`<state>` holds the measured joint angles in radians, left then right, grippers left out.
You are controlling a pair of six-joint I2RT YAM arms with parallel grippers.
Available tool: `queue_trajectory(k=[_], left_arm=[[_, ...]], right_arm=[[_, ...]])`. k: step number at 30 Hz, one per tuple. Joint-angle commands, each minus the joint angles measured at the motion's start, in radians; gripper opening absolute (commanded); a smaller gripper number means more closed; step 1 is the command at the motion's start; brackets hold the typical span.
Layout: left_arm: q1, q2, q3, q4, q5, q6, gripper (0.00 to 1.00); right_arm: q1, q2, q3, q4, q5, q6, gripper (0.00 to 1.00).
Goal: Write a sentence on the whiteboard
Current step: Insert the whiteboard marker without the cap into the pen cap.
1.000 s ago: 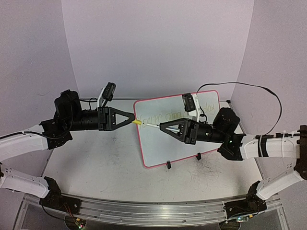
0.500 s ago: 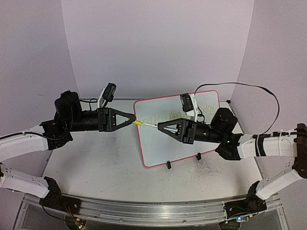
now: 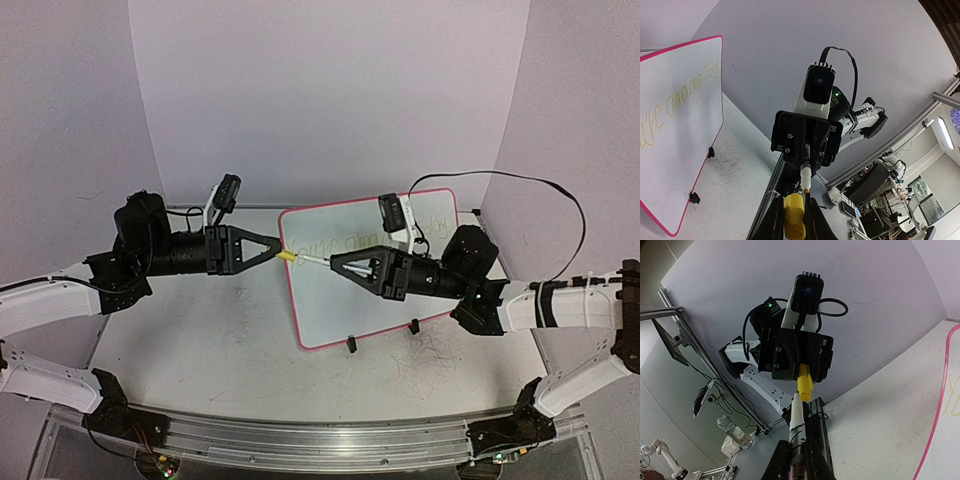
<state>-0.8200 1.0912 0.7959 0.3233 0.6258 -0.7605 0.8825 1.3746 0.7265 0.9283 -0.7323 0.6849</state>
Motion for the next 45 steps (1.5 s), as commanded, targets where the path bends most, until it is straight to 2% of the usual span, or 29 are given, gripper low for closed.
queue_trajectory(k=[1,26,35,45], left_arm=[[-0.004,-0.028,0.004,0.044,-0.007,-0.006,0.0],[-0.008,-0.022,0.003,0.049,-0.001,-0.011,0.0],[-0.015,-0.017,-0.002,0.053,-0.004,-0.005,0.0],[-0.014,-0.007,-0.013,0.052,0.012,0.003,0.0]], right_arm=[[0.006,-0.027,-0.014,0.045,0.018,-0.006,0.0],[0.022,0.036,0.04,0.05,0.011,0.002,0.0],[0.028,0.03,0.042,0.106,0.045,0.021,0.0],[0.028,-0.032,0.052,-0.021,0.13,-0.065,0.0]])
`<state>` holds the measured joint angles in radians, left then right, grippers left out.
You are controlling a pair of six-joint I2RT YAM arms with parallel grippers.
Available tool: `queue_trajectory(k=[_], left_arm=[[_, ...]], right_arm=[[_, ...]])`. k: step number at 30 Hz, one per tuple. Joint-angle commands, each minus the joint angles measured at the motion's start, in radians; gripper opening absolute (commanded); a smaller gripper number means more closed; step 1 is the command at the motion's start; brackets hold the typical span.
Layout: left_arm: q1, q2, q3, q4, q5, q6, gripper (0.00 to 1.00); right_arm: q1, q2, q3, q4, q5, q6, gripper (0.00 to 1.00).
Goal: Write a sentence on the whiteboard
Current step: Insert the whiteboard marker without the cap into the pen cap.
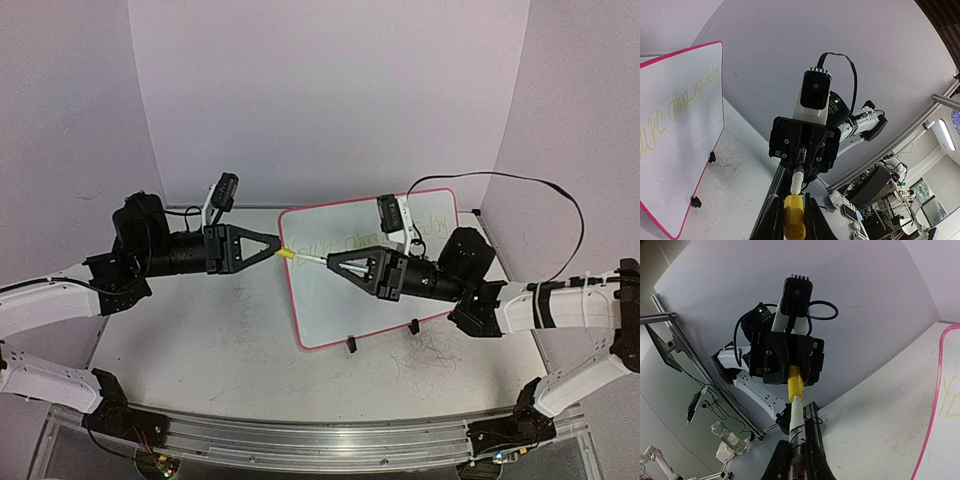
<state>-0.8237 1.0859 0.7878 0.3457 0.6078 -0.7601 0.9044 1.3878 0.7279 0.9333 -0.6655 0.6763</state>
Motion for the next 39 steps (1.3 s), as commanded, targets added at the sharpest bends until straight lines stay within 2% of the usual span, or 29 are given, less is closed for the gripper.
queue_trajectory(k=[1,8,12,14,19,22,26,30,35,39], left_arm=[[-0.011,-0.001,-0.006,0.029,0.033,0.002,0.0],[-0.017,0.008,0.006,0.03,0.02,0.001,0.0],[-0.027,0.003,0.011,0.034,-0.003,0.001,0.0],[-0.032,0.0,0.017,0.042,-0.02,-0.003,0.0],[-0.092,0.045,0.036,0.061,-0.047,0.009,0.0],[-0.138,0.101,0.041,0.06,-0.065,0.03,0.0],[-0.156,0.133,0.02,0.059,-0.097,0.03,0.0],[-0.171,0.168,0.008,0.059,-0.095,0.024,0.0],[-0.225,0.23,0.012,0.061,-0.123,0.011,0.0],[-0.249,0.251,0.019,0.063,-0.128,0.014,0.0]], right_arm=[[0.006,-0.046,0.057,-0.04,0.067,-0.064,0.0],[0.041,0.045,0.101,0.024,0.036,-0.029,0.0],[0.059,0.124,0.069,0.283,0.023,0.103,0.0],[0.08,0.172,0.086,0.347,0.035,0.143,0.0],[0.114,0.248,0.173,0.351,0.071,0.146,0.0],[0.127,0.298,0.258,0.279,0.06,0.123,0.0],[0.158,0.27,0.289,0.145,0.158,-0.023,0.0],[0.16,0.264,0.317,0.163,0.14,-0.043,0.0],[0.162,0.221,0.322,0.13,0.235,-0.131,0.0],[0.162,0.231,0.376,0.115,0.187,-0.174,0.0]])
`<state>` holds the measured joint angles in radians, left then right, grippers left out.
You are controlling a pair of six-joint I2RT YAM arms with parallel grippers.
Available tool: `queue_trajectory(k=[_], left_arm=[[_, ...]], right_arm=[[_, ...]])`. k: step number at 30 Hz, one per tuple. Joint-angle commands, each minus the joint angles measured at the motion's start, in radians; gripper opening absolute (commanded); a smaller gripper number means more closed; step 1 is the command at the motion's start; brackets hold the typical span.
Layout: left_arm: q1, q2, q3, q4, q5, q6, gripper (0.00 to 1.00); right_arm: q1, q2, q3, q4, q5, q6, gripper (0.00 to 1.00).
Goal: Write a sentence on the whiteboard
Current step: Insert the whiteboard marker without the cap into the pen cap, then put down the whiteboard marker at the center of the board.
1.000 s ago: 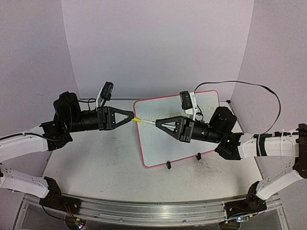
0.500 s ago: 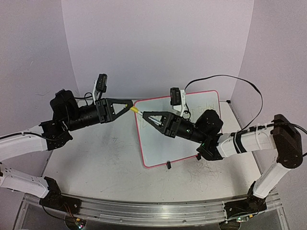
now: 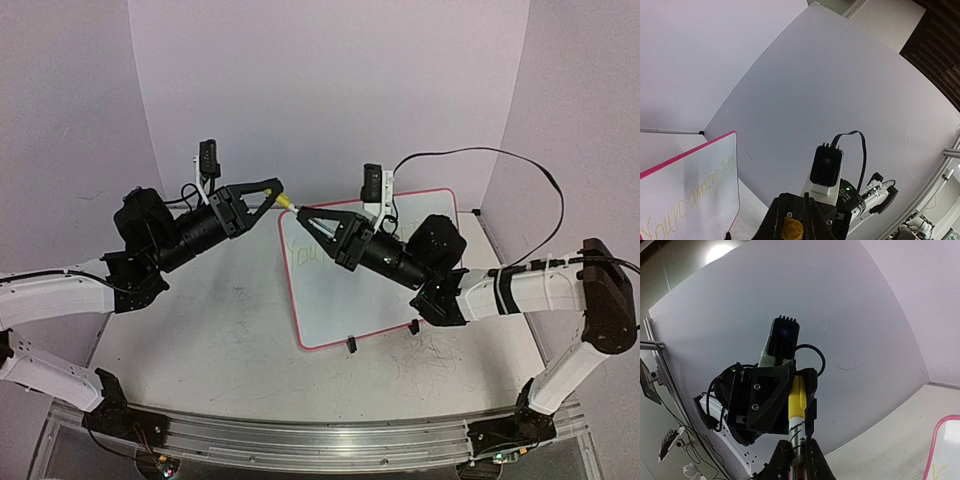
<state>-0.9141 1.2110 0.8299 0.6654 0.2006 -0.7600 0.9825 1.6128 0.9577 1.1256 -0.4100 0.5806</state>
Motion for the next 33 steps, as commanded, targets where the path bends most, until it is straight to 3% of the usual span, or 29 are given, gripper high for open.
queue_trajectory(k=[1,7,9,15,17,18,22,25,28,33], left_arm=[[-0.158,0.124,-0.021,-0.255,0.279,0.013,0.0],[-0.154,0.054,-0.026,-0.254,0.204,0.026,0.0],[-0.136,0.022,-0.039,-0.254,0.176,0.028,0.07],[-0.012,-0.122,-0.106,-0.27,0.129,0.014,0.72],[0.042,-0.18,-0.099,-0.355,0.129,0.034,0.9],[0.06,-0.203,-0.069,-0.459,0.082,0.07,0.94],[0.073,-0.282,0.047,-0.802,-0.213,0.176,0.99],[0.073,-0.334,0.072,-0.898,-0.381,0.178,0.99],[0.073,-0.383,0.054,-0.913,-0.453,0.15,0.99],[0.072,-0.393,0.037,-0.912,-0.44,0.124,0.99]], right_arm=[[0.084,0.005,0.148,-0.07,-0.075,-0.08,0.0],[0.084,-0.07,-0.001,0.004,-0.028,-0.055,0.0],[0.082,-0.102,-0.074,0.008,-0.018,-0.055,0.0],[0.075,-0.235,-0.276,-0.059,0.002,-0.085,0.0],[0.073,-0.268,-0.319,-0.172,0.001,-0.153,0.0],[0.074,-0.276,-0.322,-0.274,0.012,-0.201,0.0],[0.076,-0.234,-0.358,-0.522,0.033,-0.314,0.0],[0.089,-0.141,-0.365,-0.558,0.014,-0.341,0.0],[0.118,-0.017,-0.312,-0.569,0.027,-0.372,0.01],[0.14,0.201,-0.139,-0.585,0.007,-0.411,0.01]])
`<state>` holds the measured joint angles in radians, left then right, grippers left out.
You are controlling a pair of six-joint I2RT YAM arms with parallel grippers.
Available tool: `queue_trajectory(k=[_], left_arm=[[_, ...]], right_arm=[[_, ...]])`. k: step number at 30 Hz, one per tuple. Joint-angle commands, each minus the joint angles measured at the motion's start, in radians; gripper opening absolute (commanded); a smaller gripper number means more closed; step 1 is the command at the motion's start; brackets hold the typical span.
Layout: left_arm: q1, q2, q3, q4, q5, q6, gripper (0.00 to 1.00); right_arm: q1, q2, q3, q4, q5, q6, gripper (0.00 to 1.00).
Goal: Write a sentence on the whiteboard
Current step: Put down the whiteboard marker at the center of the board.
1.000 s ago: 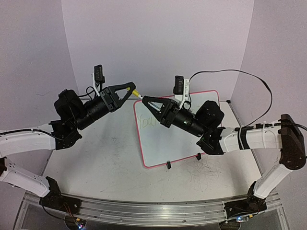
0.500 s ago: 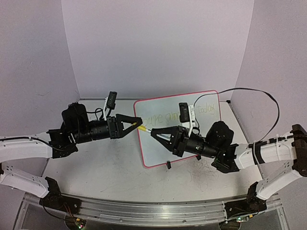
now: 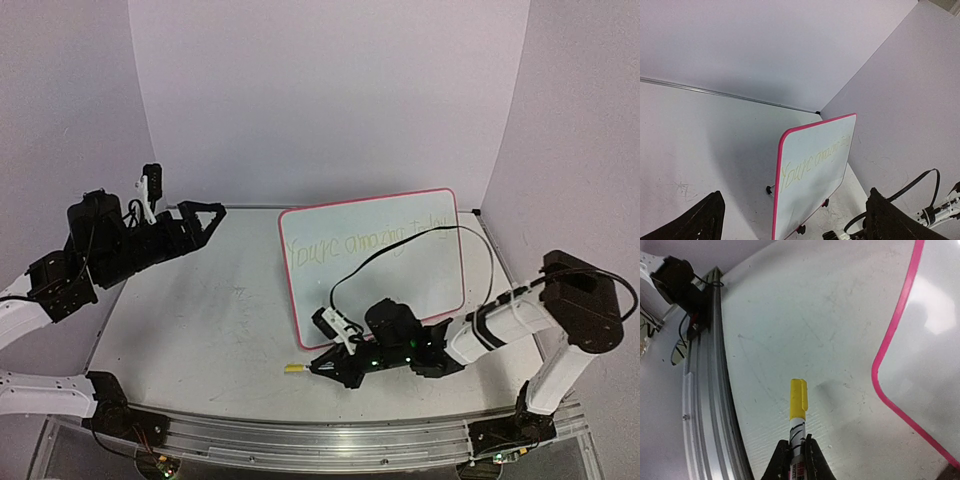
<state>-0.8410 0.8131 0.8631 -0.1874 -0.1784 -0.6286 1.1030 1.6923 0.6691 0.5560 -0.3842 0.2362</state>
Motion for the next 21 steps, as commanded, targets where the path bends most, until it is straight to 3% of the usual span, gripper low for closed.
queue_trajectory(k=[1,7,9,12,16,21], left_arm=[[-0.001,0.007,0.002,-0.059,-0.05,-0.013,0.99],[-0.001,-0.013,-0.011,-0.06,-0.018,-0.035,0.98],[0.0,-0.019,-0.016,-0.06,-0.02,-0.037,0.98],[-0.001,-0.017,-0.021,-0.06,-0.031,-0.037,0.98],[-0.001,0.009,-0.009,-0.06,-0.035,-0.022,0.98],[-0.001,0.024,0.026,-0.059,-0.048,0.011,0.98]], right_arm=[[0.023,0.161,0.182,-0.021,-0.029,-0.074,0.01],[0.035,0.272,0.261,-0.037,-0.012,-0.082,0.07],[0.036,0.27,0.249,-0.039,0.018,-0.077,0.14],[0.037,0.244,0.213,-0.057,0.111,-0.057,0.32],[0.036,0.128,0.149,-0.105,0.271,-0.027,0.49],[0.031,-0.181,0.068,-0.274,0.531,0.034,0.66]])
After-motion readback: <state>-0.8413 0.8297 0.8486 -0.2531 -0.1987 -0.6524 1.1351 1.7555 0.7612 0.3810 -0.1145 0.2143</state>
